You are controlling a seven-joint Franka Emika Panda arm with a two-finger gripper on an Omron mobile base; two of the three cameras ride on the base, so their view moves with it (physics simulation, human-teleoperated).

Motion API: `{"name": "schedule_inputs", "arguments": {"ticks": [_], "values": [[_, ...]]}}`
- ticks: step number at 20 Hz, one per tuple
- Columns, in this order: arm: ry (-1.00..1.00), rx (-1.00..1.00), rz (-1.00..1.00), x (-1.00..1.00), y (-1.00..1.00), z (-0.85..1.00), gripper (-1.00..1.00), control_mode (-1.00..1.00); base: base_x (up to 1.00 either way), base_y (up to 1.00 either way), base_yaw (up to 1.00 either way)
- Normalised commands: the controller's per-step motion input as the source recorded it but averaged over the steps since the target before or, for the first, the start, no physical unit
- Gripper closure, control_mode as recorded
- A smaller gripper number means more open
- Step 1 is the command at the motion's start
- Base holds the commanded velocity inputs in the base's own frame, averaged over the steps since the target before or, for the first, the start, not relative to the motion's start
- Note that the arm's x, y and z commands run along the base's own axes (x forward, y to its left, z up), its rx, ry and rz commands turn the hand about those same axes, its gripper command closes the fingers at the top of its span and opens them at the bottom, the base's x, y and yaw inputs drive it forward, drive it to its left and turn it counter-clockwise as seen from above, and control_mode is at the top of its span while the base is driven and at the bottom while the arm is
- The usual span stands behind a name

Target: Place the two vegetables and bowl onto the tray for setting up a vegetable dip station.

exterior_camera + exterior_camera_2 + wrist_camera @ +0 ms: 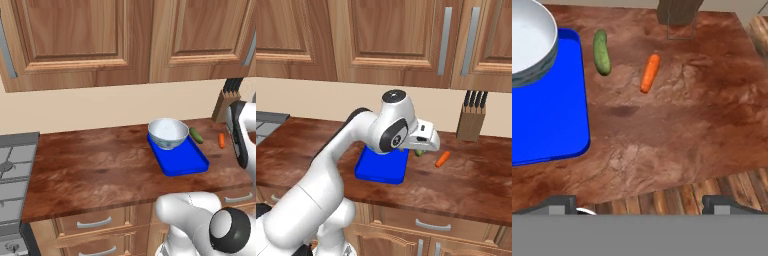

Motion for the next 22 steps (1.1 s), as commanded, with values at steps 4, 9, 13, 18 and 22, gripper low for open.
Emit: {"name": "schedule_inputs", "arguments": {"ticks": [4,9,13,18,22], "values": [[0.00,0.10,-0.10,0.21,-0.26,-0.15,-1.00,-1.00,0.00,0.00,0.00],[0.00,0.13,-0.06,0.26,-0.18,-0.23,-1.00,-1.00,0.00,0.00,0.00],[0.01,0.11,-0.03,0.32,-0.09,-0.28,-1.00,-1.00,0.00,0.00,0.00],[0.05,0.06,-0.02,0.35,-0.05,-0.28,-1.00,-1.00,0.00,0.00,0.00],[0.03,0.00,-0.04,0.33,-0.13,-0.29,-1.00,-1.00,0.00,0.00,0.00]]}}
